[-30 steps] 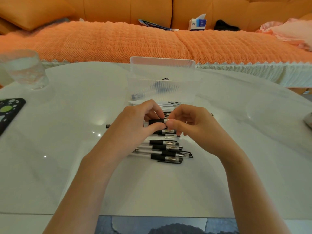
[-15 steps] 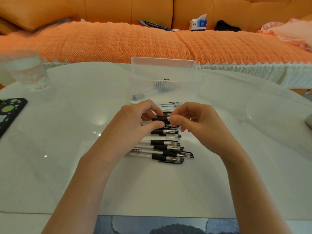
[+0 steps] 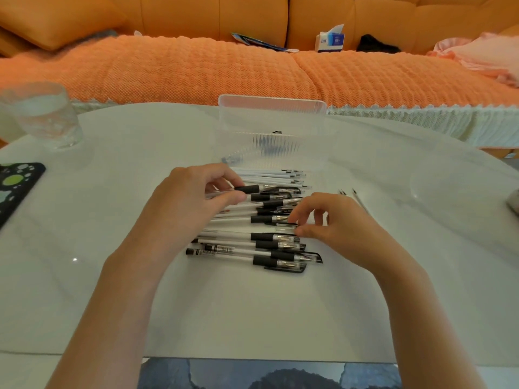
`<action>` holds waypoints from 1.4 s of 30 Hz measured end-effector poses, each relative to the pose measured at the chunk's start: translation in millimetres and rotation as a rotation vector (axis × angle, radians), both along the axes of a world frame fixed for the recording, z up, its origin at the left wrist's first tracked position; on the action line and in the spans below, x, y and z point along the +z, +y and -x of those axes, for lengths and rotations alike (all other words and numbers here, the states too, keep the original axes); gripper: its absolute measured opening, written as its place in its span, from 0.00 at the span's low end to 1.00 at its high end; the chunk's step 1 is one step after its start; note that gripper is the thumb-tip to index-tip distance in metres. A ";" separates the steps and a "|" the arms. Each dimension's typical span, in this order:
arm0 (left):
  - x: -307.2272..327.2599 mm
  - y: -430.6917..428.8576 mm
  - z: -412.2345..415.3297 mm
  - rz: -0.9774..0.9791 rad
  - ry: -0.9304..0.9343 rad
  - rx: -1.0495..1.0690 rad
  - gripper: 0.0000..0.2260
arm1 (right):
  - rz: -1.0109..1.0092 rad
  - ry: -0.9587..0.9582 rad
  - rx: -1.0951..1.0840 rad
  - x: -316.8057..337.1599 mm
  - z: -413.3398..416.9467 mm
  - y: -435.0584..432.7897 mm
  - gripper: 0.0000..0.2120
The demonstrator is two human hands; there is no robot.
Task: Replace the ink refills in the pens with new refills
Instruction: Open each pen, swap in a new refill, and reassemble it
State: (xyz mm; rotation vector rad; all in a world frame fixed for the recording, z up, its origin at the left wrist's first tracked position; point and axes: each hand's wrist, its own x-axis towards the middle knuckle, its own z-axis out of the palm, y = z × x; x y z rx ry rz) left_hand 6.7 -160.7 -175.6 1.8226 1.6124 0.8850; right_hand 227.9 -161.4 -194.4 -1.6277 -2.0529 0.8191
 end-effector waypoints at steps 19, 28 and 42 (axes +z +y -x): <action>0.8 -2.8 -5.2 0.035 0.005 -0.030 0.04 | -0.088 0.317 -0.071 4.9 -13.4 3.0 0.07; -1.7 -3.1 -13.4 0.040 0.022 -0.068 0.04 | -0.096 0.340 -0.040 5.7 -6.5 2.7 0.06; -3.4 -0.9 -23.1 0.002 -0.080 -0.064 0.03 | -0.186 0.453 -0.067 3.5 6.0 5.5 0.06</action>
